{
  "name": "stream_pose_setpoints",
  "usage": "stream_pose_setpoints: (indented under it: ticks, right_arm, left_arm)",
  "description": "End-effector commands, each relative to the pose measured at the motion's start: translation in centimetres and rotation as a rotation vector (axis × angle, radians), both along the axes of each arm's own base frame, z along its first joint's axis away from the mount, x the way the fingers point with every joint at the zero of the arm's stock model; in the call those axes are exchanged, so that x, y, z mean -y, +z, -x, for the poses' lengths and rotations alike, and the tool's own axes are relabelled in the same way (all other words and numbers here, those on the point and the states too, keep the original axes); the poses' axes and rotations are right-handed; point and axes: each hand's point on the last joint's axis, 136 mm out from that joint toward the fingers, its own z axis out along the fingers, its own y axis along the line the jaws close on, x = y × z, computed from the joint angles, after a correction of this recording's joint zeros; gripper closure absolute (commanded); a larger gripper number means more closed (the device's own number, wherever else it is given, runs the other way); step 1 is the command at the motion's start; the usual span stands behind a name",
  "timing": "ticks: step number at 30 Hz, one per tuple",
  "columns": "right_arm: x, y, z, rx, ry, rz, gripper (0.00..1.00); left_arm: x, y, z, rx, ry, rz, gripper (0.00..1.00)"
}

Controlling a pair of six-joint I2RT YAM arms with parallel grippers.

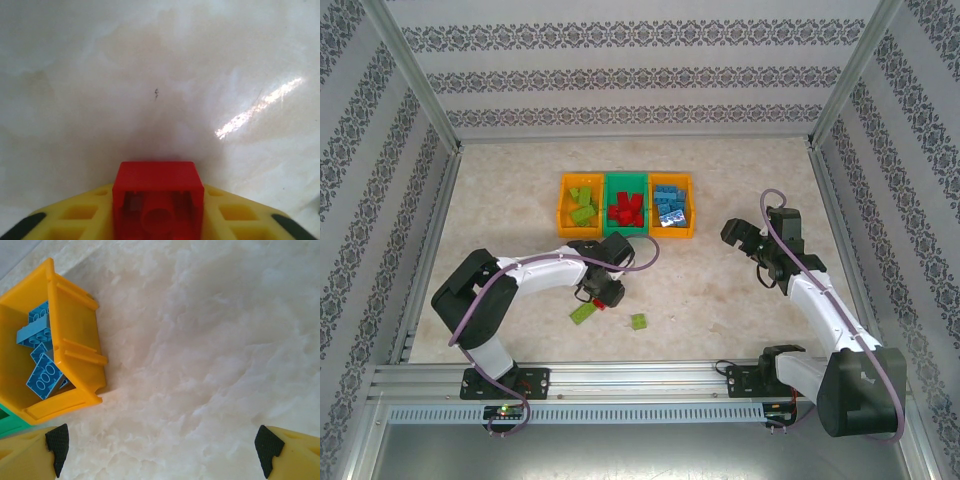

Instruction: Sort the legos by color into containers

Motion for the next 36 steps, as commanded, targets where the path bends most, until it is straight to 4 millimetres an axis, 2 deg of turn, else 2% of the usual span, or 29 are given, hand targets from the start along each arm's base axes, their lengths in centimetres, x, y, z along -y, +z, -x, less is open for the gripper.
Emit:
stream_pose_setpoints:
  ticks: [1, 6, 11, 15, 20, 23, 27, 30, 34, 36]
  right_arm:
    - [0.5, -0.5, 0.2, -0.004, -0.023, 0.010, 0.02]
    - [0.5, -0.5, 0.3, -0.003, -0.017, 0.013, 0.02]
    - [0.2, -0.8, 1.0, 0.002, 0.007, 0.016, 0.02]
    - [-0.5, -1.0, 1.7, 0.009, 0.038, 0.029, 0.02]
    - [-2.2, -1.8, 2.7, 0.007, 0.094, 0.067, 0.02]
    - [-3.0, -2.4, 3.1, -0.006, 0.112, 0.080, 0.02]
    - [-3.9, -2.9, 3.4, -0.014, 0.124, 0.070, 0.02]
    - [-4.8, -2.8, 3.7, -0.007, 0.149, 0.072, 0.02]
    - [-6.8, -2.9, 4.5, 0.000, 0.238, 0.107, 0.02]
    - [-7.8, -3.2, 5.0, -0.004, 0.284, 0.129, 0.02]
  left_arm:
    - [0.5, -0.2, 0.6, -0.021, -0.021, -0.008, 0.69]
    - [0.9, 0.9, -0.5, 0.021, 0.002, -0.006, 0.75]
    - [1.6, 4.0, -3.4, 0.126, 0.045, -0.003, 0.79]
    - [1.8, 7.5, -6.9, 0.230, 0.138, 0.027, 0.79]
    - [2.4, 12.2, -12.3, 0.295, 0.293, 0.182, 0.78]
    - [2.9, 13.7, -15.2, 0.287, 0.367, 0.269, 0.77]
    - [2.9, 14.0, -18.0, 0.248, 0.449, 0.291, 0.77]
    - [3.1, 13.2, -19.7, 0.226, 0.488, 0.284, 0.77]
    - [2.7, 12.4, -21.9, 0.206, 0.570, 0.314, 0.75]
    - [2.4, 11.9, -22.8, 0.203, 0.603, 0.315, 0.71]
